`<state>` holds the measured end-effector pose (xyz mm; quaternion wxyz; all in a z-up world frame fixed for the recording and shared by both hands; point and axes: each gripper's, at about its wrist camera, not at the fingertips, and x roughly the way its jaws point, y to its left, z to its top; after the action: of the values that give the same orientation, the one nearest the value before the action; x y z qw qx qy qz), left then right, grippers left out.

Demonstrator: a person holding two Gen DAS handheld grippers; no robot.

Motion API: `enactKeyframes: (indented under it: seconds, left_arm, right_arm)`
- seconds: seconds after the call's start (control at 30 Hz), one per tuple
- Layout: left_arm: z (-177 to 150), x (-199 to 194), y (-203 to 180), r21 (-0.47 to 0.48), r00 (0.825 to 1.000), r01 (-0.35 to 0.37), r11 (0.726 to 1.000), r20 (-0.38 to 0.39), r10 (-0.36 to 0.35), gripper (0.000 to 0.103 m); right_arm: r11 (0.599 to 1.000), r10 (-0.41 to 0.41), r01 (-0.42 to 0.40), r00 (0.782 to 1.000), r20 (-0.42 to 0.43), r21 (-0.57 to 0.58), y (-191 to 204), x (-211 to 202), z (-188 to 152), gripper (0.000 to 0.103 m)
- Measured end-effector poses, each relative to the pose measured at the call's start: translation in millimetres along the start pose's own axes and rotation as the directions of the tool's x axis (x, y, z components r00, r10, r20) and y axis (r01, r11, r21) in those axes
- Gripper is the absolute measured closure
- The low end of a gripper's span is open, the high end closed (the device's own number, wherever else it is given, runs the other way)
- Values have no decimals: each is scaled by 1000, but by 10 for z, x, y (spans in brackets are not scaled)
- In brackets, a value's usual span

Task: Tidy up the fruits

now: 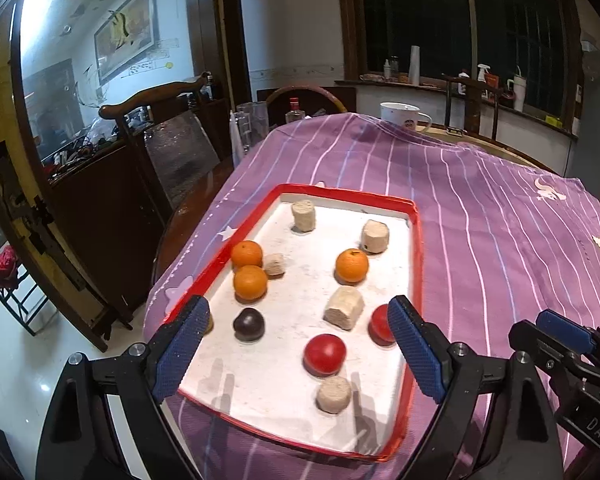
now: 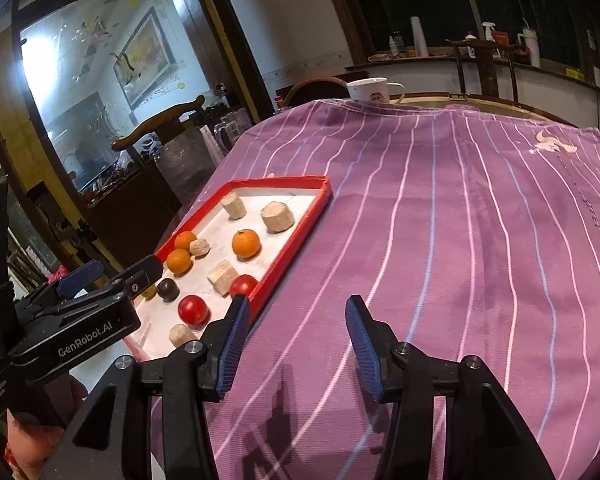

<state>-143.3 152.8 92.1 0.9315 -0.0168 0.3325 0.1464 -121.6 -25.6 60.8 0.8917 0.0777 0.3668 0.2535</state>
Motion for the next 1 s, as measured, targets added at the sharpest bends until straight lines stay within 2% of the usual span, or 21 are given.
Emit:
enactKeyframes:
  seconds: [0.27, 0.7, 0.83, 0.9, 0.97, 1.0]
  left_arm:
    - [-25, 17, -110, 22, 1000, 10, 1000, -16, -9, 13]
    - [-18, 23, -125, 13, 1000, 15, 1000, -8, -15, 13]
    - [-8, -111, -78, -16, 998, 5, 1000, 59, -4, 13]
    - [0, -256, -37, -39, 991, -20, 999, 131, 25, 11]
    - [6, -455, -3, -66, 970, -61, 996, 229, 75, 1]
    - [5, -570, 10, -81, 953, -79, 994, 285, 99, 0]
  right_arm:
    - [999, -11, 11, 1000, -3, 39, -139, 0, 2, 47]
    - [999, -19, 20, 999, -26, 28, -110, 72, -20, 46]
    - [1000, -24, 24, 1000, -21, 18, -82, 49, -25, 46]
    - [1000, -26, 26, 1000, -16, 11, -62, 30, -27, 45]
    - [1000, -29, 29, 1000, -8, 4, -41, -1, -30, 45]
    - [1000, -29, 29, 1000, -2, 1, -28, -22, -31, 45]
